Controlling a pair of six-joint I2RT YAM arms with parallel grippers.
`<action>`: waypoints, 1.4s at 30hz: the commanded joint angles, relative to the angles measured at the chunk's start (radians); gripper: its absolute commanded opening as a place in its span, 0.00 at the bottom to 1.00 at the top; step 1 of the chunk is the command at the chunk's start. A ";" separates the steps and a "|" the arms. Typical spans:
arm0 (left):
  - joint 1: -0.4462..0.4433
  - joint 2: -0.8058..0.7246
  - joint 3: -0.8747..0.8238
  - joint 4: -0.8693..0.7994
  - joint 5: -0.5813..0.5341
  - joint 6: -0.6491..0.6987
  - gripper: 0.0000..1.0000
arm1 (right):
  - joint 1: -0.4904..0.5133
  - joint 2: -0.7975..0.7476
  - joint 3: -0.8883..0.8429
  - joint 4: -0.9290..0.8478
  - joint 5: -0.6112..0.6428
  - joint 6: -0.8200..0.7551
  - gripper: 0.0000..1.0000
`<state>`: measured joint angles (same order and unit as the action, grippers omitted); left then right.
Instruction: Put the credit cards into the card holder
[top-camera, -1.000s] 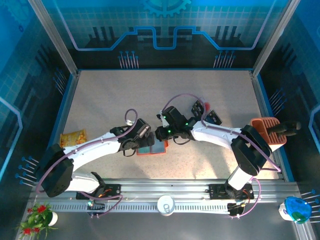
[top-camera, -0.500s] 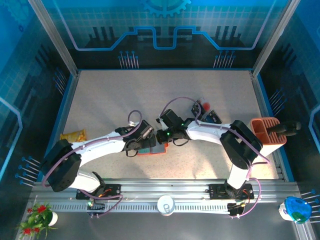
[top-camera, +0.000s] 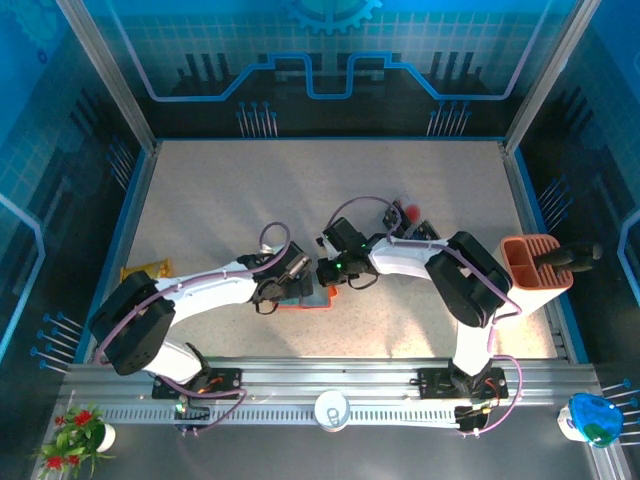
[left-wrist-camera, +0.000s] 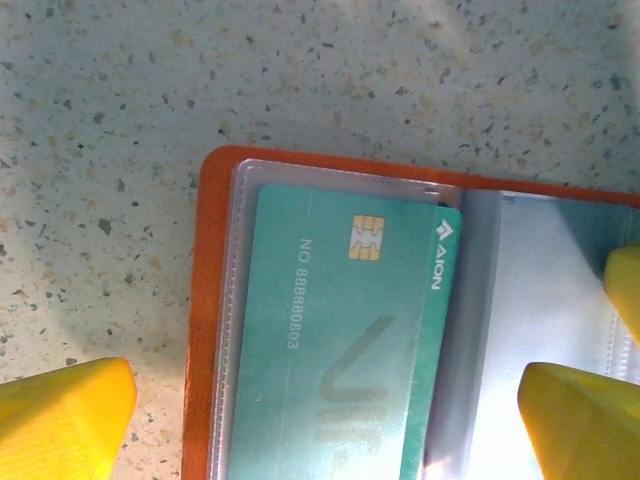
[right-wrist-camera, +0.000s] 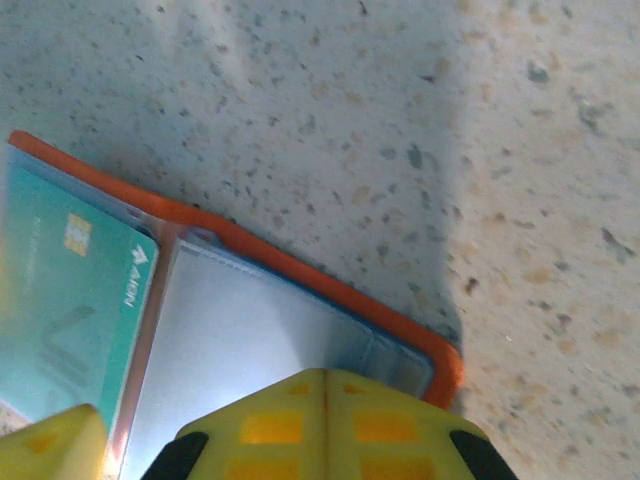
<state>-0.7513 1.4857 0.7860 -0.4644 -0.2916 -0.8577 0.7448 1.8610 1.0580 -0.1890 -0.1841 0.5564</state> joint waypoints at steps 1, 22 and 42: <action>-0.010 0.030 0.043 0.005 -0.006 0.027 0.99 | -0.002 0.042 0.009 0.019 -0.055 0.006 0.00; -0.011 0.081 0.001 -0.035 -0.084 0.003 0.86 | -0.012 -0.018 0.000 0.029 -0.064 0.040 0.01; -0.012 0.047 -0.050 0.022 -0.069 -0.004 0.84 | -0.013 0.035 -0.007 0.118 -0.141 0.143 0.29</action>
<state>-0.7567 1.5471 0.7635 -0.4339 -0.3523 -0.8593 0.7383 1.8618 1.0508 -0.0944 -0.2817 0.6727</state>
